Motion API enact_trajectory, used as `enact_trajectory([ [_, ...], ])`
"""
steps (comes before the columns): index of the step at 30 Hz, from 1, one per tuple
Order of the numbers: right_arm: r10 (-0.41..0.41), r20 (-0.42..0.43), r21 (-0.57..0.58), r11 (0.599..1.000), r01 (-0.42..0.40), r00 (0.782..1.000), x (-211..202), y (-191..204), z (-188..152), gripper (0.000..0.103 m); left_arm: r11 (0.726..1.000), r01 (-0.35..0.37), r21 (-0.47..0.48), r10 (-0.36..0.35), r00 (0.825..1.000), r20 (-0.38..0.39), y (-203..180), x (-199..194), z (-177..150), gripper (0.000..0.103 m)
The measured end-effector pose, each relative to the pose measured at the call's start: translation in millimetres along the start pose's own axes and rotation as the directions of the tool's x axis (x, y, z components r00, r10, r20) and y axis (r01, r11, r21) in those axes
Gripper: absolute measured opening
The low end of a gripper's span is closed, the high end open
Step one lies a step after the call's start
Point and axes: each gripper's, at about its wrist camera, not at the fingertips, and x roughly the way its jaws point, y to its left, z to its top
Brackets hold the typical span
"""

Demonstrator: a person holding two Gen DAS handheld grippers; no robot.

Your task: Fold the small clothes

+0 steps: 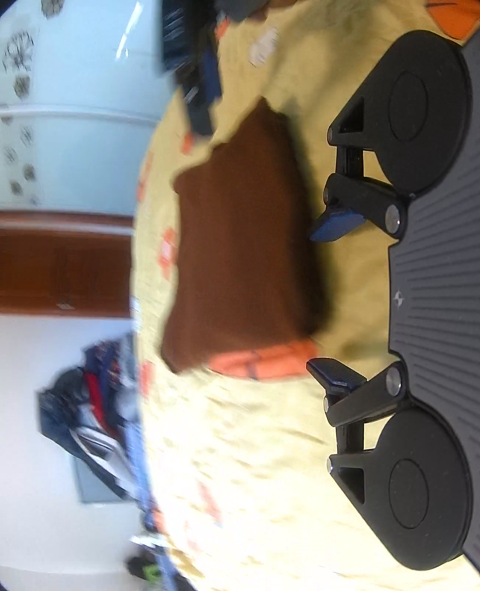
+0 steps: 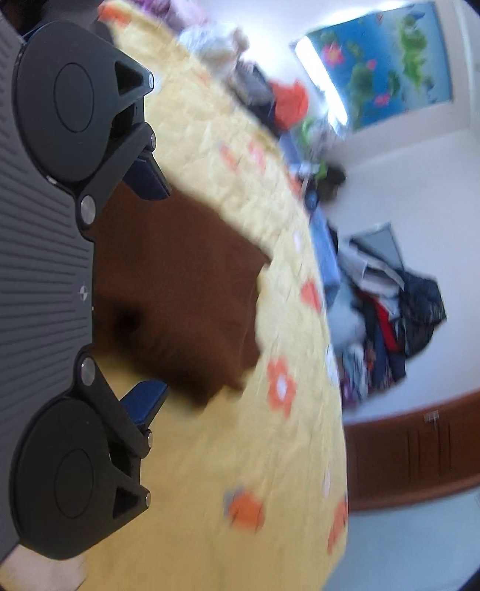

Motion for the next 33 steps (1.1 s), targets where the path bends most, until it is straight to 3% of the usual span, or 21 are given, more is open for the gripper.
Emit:
enact_trajectory([
  [5,-0.135,-0.135,-0.008,0.991,0.135,0.982,14.7,-5.7,-36.5,0.103,0.997,-0.051,-0.054,0.048,0.998,-0.046,0.0,4.4,-3.3,0.078],
  [9,-0.28,-0.079,-0.135,0.954,0.268,0.957,24.9,29.3,-56.5,0.103,0.995,-0.094,-0.043,0.091,0.994,-0.065,-10.5,17.3,-0.2,0.1],
  [12,-0.313,-0.043,-0.092,0.947,0.308,0.949,31.4,40.6,-61.8,0.103,0.992,-0.115,-0.048,0.111,0.99,-0.083,-13.1,24.5,3.9,0.103],
  [33,-0.31,-0.029,-0.083,0.948,0.307,0.95,32.2,37.9,-63.4,0.103,0.991,-0.126,-0.053,0.122,0.989,-0.079,-12.6,24.3,3.7,0.103],
])
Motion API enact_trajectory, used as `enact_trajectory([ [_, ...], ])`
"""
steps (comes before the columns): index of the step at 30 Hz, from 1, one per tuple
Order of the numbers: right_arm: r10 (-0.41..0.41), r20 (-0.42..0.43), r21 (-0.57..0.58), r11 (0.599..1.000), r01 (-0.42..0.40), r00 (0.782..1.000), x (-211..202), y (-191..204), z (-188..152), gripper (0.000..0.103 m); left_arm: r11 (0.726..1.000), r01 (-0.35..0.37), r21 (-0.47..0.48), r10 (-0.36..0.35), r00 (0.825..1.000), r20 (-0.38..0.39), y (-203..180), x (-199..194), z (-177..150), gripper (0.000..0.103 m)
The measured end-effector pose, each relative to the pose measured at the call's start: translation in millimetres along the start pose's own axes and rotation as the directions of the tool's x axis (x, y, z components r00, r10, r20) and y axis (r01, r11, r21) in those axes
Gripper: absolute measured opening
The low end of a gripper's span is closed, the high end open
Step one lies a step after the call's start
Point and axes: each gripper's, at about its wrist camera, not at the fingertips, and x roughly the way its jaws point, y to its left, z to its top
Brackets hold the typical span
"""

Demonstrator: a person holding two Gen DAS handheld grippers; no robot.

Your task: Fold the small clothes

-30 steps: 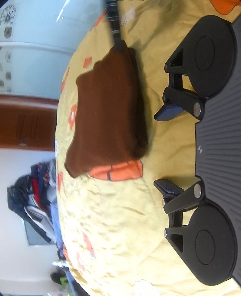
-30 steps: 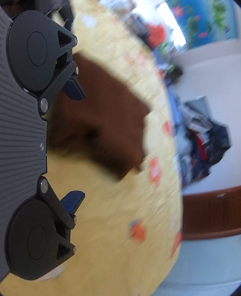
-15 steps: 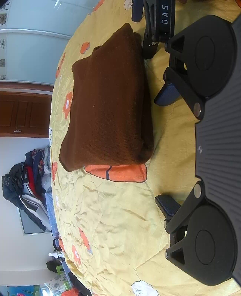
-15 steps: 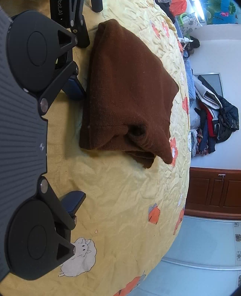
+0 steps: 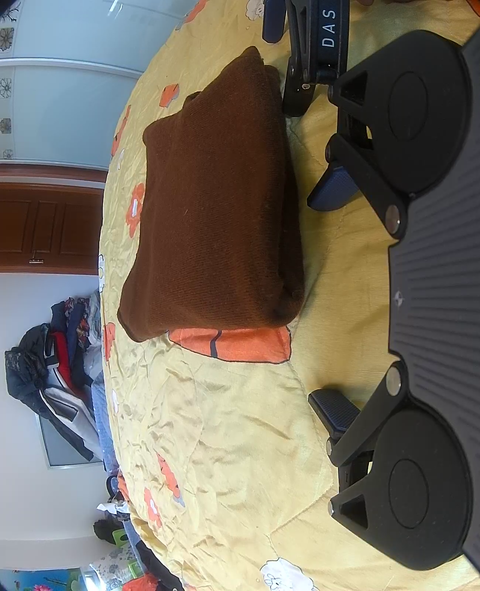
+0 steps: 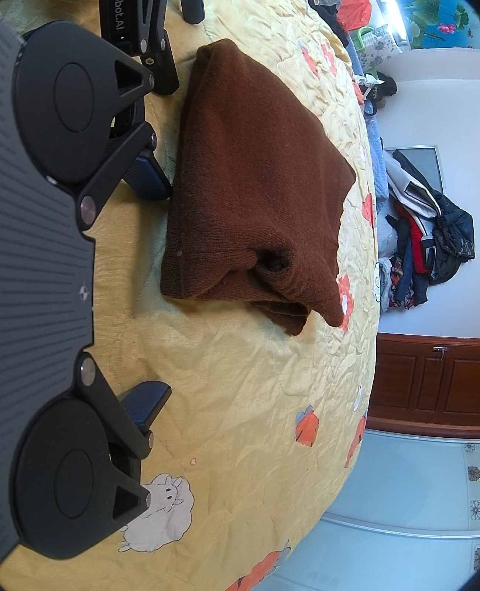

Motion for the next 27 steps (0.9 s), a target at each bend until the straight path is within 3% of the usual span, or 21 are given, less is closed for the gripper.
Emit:
enact_trajectory([
  [27,-0.003,0.002,0.004,1.0,0.003,1.0,-1.9,-0.4,-0.7,0.103,1.0,-0.008,-0.004,0.008,1.0,0.003,-0.7,-2.3,-1.2,0.103],
])
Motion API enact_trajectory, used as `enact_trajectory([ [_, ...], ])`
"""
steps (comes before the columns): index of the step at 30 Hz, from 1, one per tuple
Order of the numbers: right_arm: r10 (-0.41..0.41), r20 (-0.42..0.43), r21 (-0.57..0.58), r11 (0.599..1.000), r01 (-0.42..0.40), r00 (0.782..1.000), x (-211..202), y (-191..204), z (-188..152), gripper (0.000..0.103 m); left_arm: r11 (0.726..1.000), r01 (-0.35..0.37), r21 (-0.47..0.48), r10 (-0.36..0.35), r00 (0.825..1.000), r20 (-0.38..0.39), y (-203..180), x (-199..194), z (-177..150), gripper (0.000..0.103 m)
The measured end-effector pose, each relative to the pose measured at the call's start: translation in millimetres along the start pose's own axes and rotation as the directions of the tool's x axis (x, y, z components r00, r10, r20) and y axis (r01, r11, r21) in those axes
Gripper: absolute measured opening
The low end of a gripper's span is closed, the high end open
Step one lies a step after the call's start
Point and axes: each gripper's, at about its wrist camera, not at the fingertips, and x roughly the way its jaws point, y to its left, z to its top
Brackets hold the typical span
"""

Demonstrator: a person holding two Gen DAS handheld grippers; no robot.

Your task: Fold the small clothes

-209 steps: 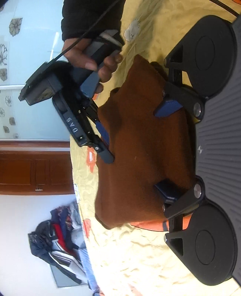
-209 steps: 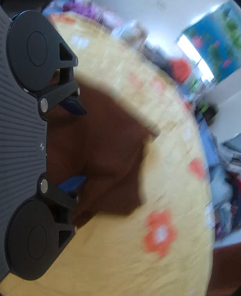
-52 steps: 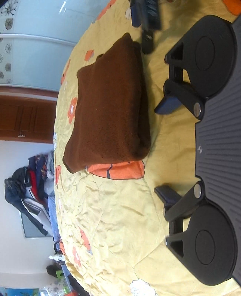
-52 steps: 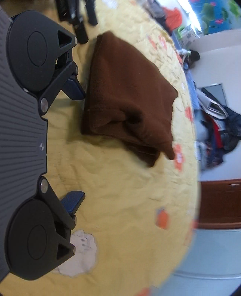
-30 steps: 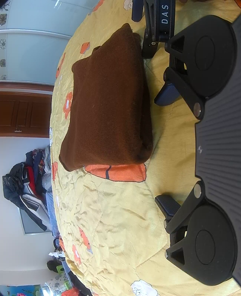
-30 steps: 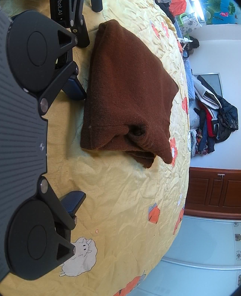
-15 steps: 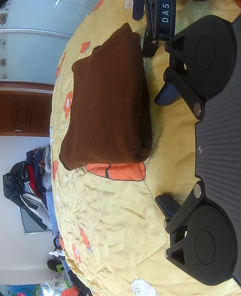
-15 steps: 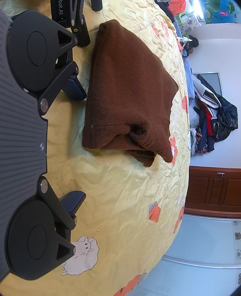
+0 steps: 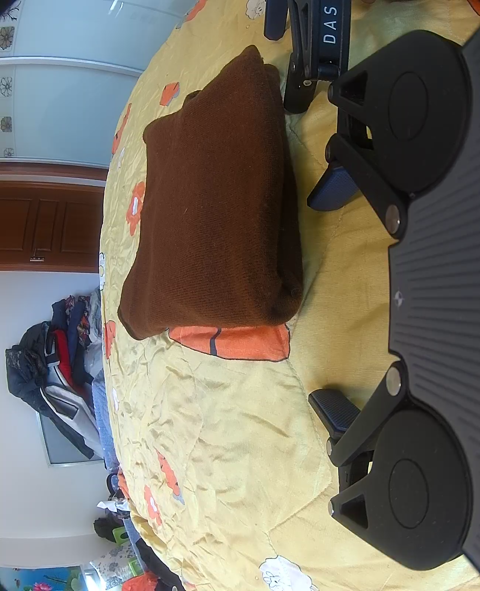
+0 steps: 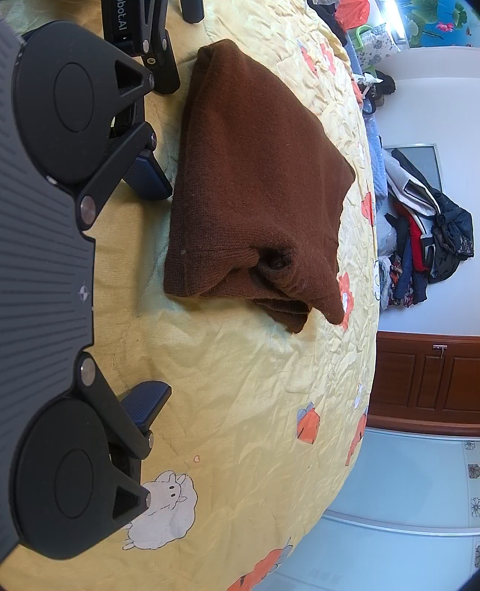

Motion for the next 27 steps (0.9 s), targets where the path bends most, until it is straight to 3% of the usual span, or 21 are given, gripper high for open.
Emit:
enact_trajectory([
  [27,-0.002,0.001,-0.002,1.0,0.002,1.0,-3.7,2.5,-3.4,0.103,1.0,-0.018,-0.011,0.018,1.0,0.003,-1.2,-3.0,-2.4,0.103],
])
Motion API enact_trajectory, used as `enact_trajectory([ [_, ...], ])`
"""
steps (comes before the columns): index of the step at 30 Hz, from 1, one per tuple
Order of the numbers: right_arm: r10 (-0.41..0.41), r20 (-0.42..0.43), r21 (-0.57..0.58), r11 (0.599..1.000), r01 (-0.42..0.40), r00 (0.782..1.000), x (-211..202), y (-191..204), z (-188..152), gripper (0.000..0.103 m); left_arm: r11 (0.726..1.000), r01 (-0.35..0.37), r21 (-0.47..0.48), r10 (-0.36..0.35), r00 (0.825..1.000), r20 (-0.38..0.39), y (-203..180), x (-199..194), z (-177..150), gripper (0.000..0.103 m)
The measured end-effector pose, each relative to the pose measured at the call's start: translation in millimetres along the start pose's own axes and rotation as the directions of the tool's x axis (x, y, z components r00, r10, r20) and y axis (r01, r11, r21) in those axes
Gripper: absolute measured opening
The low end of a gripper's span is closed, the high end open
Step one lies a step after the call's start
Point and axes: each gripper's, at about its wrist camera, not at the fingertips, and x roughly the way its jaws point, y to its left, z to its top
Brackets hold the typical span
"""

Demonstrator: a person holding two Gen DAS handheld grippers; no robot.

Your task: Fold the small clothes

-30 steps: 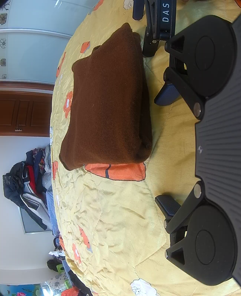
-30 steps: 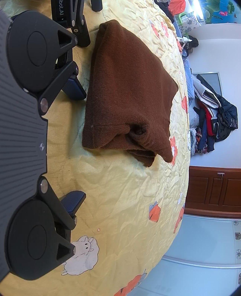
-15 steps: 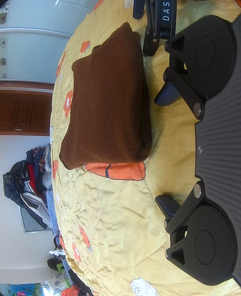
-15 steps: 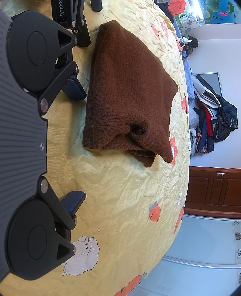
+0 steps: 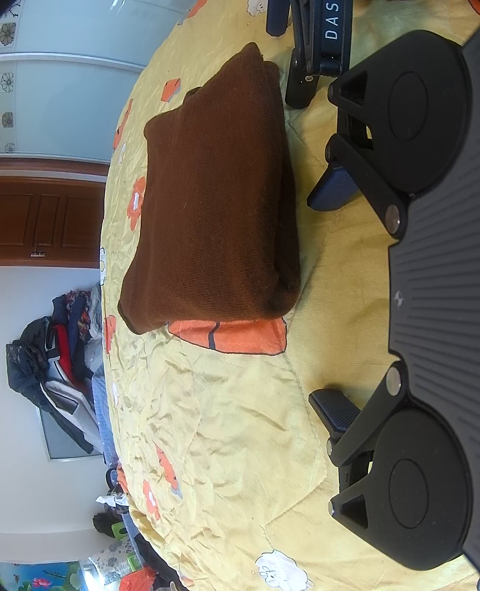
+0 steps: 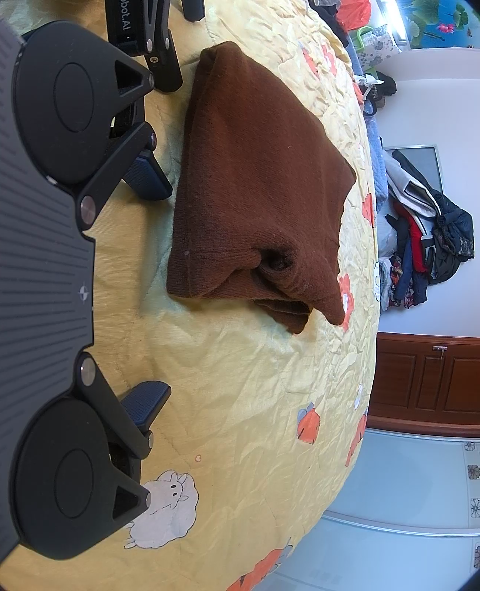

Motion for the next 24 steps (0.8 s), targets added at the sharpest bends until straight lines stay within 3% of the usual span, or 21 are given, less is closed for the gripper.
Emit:
enact_trajectory([
  [16,0.0,0.0,-0.001,1.0,0.0,1.0,0.1,0.1,0.0,0.103,1.0,-0.001,-0.006,0.001,1.0,-0.012,-0.9,1.6,1.5,0.103],
  [24,0.0,0.0,-0.002,1.0,0.0,1.0,0.5,0.0,0.3,0.103,0.999,-0.037,-0.039,0.036,0.999,-0.024,-6.4,-0.1,1.5,0.103],
])
